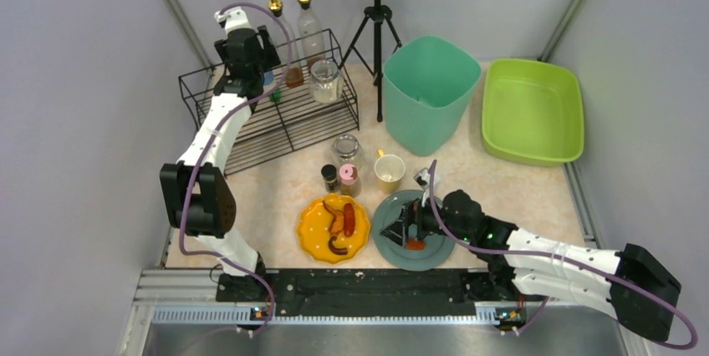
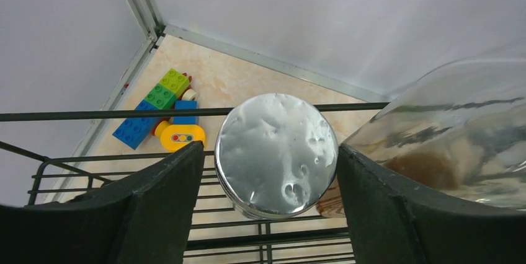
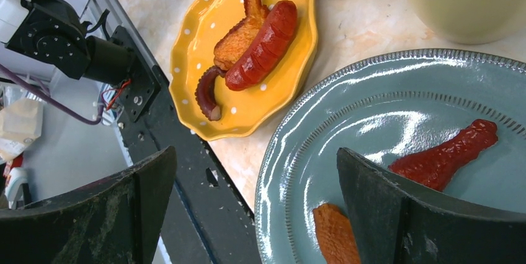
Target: Clear the kitchen counter
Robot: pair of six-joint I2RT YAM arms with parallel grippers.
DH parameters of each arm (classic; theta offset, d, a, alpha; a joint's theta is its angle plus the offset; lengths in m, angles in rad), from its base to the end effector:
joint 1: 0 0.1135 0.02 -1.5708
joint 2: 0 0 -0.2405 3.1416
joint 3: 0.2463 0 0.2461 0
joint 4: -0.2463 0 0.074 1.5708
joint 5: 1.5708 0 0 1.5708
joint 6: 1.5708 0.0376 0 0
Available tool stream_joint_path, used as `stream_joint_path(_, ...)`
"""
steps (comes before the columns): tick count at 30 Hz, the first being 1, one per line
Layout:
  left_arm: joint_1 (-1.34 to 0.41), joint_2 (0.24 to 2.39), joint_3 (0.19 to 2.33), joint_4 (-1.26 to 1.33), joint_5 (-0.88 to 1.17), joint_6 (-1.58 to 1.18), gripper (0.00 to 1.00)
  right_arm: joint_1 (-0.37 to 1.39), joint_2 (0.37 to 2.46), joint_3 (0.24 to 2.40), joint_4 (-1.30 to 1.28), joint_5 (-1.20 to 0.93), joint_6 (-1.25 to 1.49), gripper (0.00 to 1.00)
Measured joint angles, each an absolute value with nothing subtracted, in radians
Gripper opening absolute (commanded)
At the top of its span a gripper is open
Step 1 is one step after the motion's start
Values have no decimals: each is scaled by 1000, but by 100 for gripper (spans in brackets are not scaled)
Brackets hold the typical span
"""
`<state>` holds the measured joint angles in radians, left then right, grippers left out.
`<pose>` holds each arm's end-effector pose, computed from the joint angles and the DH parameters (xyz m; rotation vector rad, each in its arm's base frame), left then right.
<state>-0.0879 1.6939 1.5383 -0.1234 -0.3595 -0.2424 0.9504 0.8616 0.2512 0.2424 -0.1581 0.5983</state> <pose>0.3992 -0.0219 0.3444 -0.3881 1.7911 0.1004 0.1097 0.1638 0.1684 -0.4850 2.0683 1.1380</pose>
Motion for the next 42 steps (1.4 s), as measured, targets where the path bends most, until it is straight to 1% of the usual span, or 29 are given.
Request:
stream_joint_path(1, -89, 1694, 1538, -119, -360, -237, 88, 950, 862, 249, 245, -158, 599, 99)
stream_joint_path(2, -90, 1694, 1539, -115, -360, -232, 96, 950, 862, 248, 244, -158, 599, 99)
stream_joint_path(3, -91, 1694, 1538, -113, -360, -232, 99, 950, 862, 247, 245, -158, 599, 99)
stream_joint_path(13, -93, 1667, 1539, -136, -355, -210, 99, 950, 862, 247, 243, -159, 601, 99)
stream_joint_path(20, -97, 1514, 1524, -182, -294, -214, 99, 950, 861, 248, 220, -145, 595, 99)
stream_joint_path(26, -109, 1346, 1425, -207, -189, -254, 99, 950, 849, 273, 155, -116, 582, 99)
stream_joint_path(31, -118, 1258, 1335, -250, -44, -307, 99, 950, 808, 312, 89, -87, 565, 99)
stream_joint_path(34, -171, 1208, 1239, -262, -15, -321, 99, 950, 751, 317, 47, -67, 560, 99)
stream_joint_path(39, -360, 1144, 1111, -306, -51, -327, 99, 950, 677, 318, -35, -27, 558, 99)
stream_joint_path(42, -437, 1125, 1063, -320, -68, -339, 99, 950, 656, 327, -83, -1, 559, 99)
